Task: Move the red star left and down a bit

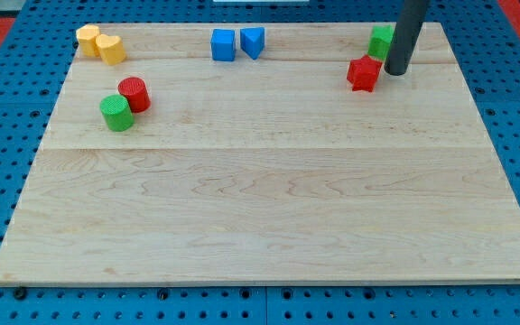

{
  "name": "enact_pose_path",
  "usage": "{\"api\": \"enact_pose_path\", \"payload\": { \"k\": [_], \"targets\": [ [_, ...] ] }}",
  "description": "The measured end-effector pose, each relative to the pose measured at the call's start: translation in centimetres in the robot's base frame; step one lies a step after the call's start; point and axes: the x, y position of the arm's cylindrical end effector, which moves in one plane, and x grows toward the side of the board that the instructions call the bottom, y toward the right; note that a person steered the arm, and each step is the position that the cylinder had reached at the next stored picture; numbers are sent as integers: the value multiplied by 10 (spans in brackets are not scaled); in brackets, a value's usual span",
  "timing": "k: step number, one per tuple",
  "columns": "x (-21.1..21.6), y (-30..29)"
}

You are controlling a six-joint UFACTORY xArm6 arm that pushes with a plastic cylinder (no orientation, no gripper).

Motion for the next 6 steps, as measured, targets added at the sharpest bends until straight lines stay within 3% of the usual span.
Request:
{"api": "enact_pose_path", "payload": {
  "k": [2,3,4,5,6],
  "targets": [
    [-6,0],
    [-9,-69],
    [14,-177],
    [53,-162],
    [0,-160]
  ]
}}
